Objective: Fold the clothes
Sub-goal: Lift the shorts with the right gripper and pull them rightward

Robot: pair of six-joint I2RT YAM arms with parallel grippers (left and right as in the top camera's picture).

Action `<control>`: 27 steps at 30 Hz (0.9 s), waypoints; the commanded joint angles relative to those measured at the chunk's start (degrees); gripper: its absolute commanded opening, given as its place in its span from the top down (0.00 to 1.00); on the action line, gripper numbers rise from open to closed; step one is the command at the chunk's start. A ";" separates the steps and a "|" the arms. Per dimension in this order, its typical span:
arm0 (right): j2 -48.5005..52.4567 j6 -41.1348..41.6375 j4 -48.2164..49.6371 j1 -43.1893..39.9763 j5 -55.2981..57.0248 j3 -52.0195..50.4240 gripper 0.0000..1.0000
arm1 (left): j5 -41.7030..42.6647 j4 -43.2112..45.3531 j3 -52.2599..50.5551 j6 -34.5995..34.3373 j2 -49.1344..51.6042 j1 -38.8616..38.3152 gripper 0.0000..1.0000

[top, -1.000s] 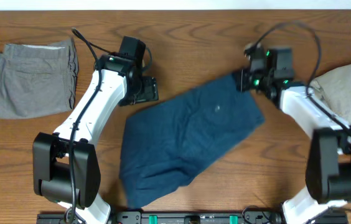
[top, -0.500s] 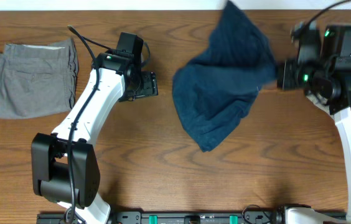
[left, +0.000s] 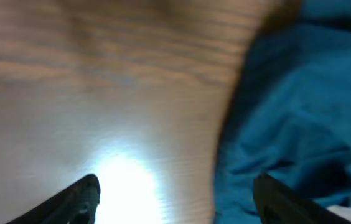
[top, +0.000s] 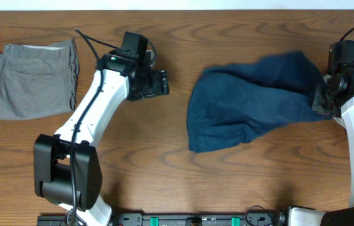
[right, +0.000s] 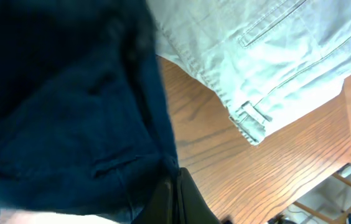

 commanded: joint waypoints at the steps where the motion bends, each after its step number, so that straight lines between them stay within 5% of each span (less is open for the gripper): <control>1: -0.48 1.68 -0.20 -0.24 0.33 0.04 0.99 | 1.95 2.67 0.13 0.28 0.09 -2.43 0.17; 14: -0.48 1.22 -1.55 -0.26 0.35 0.04 0.99 | 2.29 18.32 -0.07 0.02 10.84 -7.32 0.14; 18: -0.48 1.25 -1.60 -0.28 0.35 0.04 0.99 | 10.43 25.33 -0.07 0.04 15.19 -7.34 0.14; 24: -0.48 1.25 -1.31 -0.28 0.35 0.04 0.99 | 14.67 31.08 -0.07 -0.11 17.64 -8.48 0.43; 27: -0.48 1.25 -0.87 -0.28 0.35 0.04 0.99 | 14.88 31.19 -0.04 -0.02 17.64 -9.38 0.81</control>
